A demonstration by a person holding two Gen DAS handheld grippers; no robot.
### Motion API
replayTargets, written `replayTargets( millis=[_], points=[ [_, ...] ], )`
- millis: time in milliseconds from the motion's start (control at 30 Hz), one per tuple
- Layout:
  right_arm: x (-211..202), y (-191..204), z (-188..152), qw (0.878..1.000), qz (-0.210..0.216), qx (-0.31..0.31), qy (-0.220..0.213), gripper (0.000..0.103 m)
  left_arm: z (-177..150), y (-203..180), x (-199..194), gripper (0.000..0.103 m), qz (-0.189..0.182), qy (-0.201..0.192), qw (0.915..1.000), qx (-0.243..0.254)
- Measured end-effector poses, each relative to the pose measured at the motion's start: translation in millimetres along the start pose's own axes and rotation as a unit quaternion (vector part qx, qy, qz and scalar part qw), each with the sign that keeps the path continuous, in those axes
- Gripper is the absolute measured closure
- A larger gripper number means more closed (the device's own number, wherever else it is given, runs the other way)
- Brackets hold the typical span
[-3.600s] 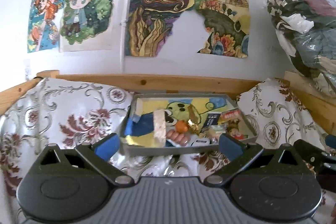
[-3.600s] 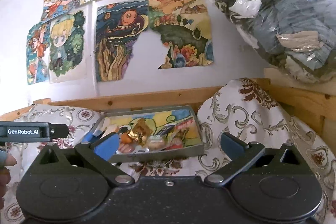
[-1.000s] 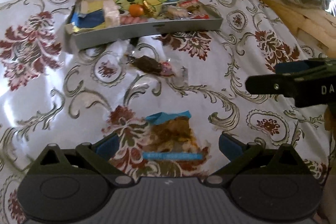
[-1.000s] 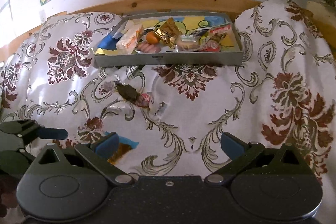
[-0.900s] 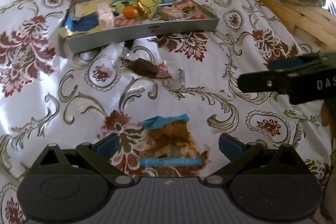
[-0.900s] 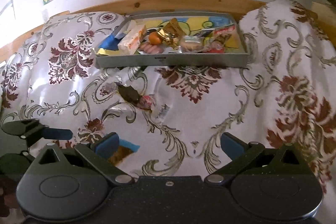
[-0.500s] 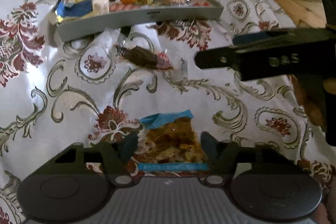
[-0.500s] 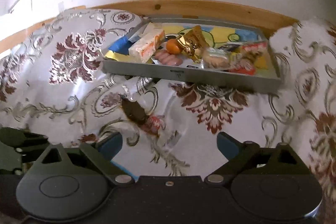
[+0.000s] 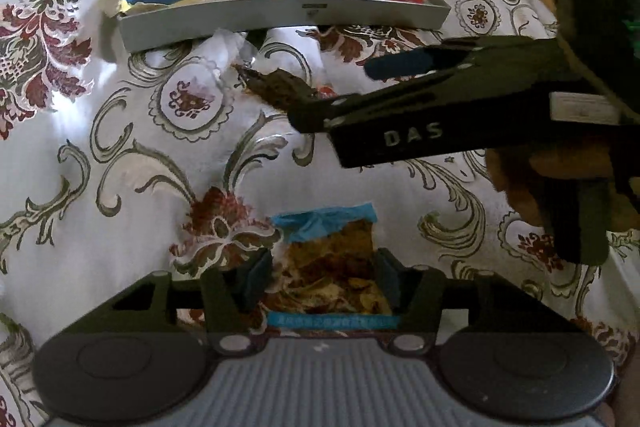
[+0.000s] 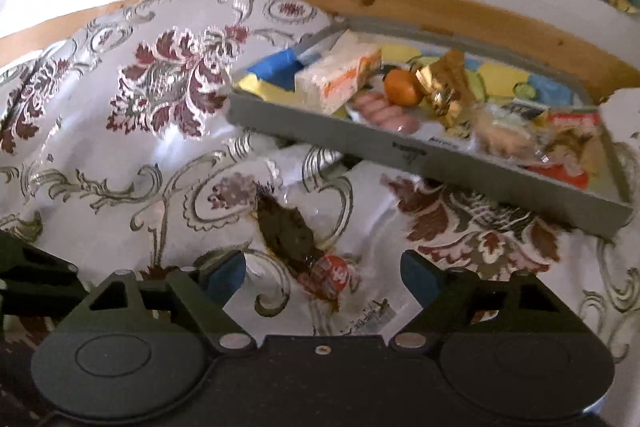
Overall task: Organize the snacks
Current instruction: 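Grasp the wrapped sausage stick with right tool while left tool grasps the blue-wrapped bar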
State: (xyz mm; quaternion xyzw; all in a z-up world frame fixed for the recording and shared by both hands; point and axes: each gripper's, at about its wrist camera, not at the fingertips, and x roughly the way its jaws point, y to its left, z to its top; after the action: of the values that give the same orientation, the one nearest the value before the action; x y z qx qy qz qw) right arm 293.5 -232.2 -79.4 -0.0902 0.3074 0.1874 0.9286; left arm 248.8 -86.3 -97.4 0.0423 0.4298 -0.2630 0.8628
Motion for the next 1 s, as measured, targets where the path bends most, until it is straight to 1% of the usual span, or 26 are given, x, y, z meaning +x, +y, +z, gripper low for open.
replayTargets(
  millis=[67,200,333,400,433,467,500,533,600,700,767,833,867,900,933,1000],
  points=[
    [8.5,-2.0,-1.8,1.000,0.001,-0.002,0.010,0.020,-0.4,-1.1,0.5,0.042,0.002,-0.001,1.0000,0.001],
    [18.1,-2.6,-5.7,1.000,-0.008,-0.009,0.025,0.028,-0.2,-0.6,0.4,0.042,0.002,0.000,1.0000,-0.003],
    [17.3,3.4,-7.1,0.998,-0.030,-0.042,0.040,0.037,1.3,0.0,0.6,0.042,0.001,0.002,1.0000,-0.006],
    [15.5,3.0,-8.2,0.997,-0.045,-0.047,0.047,0.042,1.3,-0.6,0.0,0.042,0.002,0.003,1.0000,-0.004],
    [14.4,1.4,-8.7,0.996,-0.049,-0.044,0.052,0.059,1.2,-0.9,-0.4,0.043,0.003,0.003,1.0000,-0.005],
    [13.8,-1.6,-9.6,0.997,-0.038,-0.032,0.062,0.064,1.6,-0.6,-0.5,0.043,0.003,0.003,1.0000,-0.007],
    [11.9,-3.8,-11.0,0.997,-0.035,-0.017,0.066,0.067,1.6,-0.2,-0.9,0.043,0.003,0.004,0.9999,-0.011],
    [9.7,-3.5,-12.2,0.997,-0.037,-0.013,0.068,0.073,1.7,0.3,-1.6,0.043,0.004,0.004,0.9999,-0.016],
    [6.5,-0.3,-14.6,0.996,-0.041,-0.018,0.076,0.080,0.9,1.6,-3.8,0.044,0.006,0.004,0.9997,-0.025],
    [2.9,1.5,-18.6,0.995,-0.049,-0.017,0.082,0.081,0.4,4.1,-8.4,0.046,0.018,0.002,0.9990,-0.041],
    [1.1,1.2,-20.6,0.995,-0.055,-0.016,0.078,0.072,0.1,8.6,-10.9,0.048,0.035,0.004,0.9978,-0.056],
    [0.2,1.2,-21.4,0.995,-0.060,-0.021,0.072,0.063,0.4,14.8,-11.9,0.048,0.037,0.006,0.9966,-0.073],
    [0.7,1.0,-21.2,0.996,-0.060,-0.024,0.069,0.061,1.1,17.6,-11.9,0.048,0.038,0.006,0.9959,-0.082],
    [1.3,1.3,-20.8,0.995,-0.062,-0.028,0.066,0.055,0.9,19.7,-12.5,0.048,0.041,0.006,0.9951,-0.090],
    [2.5,1.9,-19.9,0.995,-0.063,-0.035,0.063,0.046,1.3,21.9,-12.6,0.048,0.046,0.005,0.9943,-0.096],
    [5.3,4.1,-18.9,0.995,-0.065,-0.055,0.055,0.035,1.4,25.7,-12.3,0.048,0.049,0.004,0.9931,-0.106]
  ],
)
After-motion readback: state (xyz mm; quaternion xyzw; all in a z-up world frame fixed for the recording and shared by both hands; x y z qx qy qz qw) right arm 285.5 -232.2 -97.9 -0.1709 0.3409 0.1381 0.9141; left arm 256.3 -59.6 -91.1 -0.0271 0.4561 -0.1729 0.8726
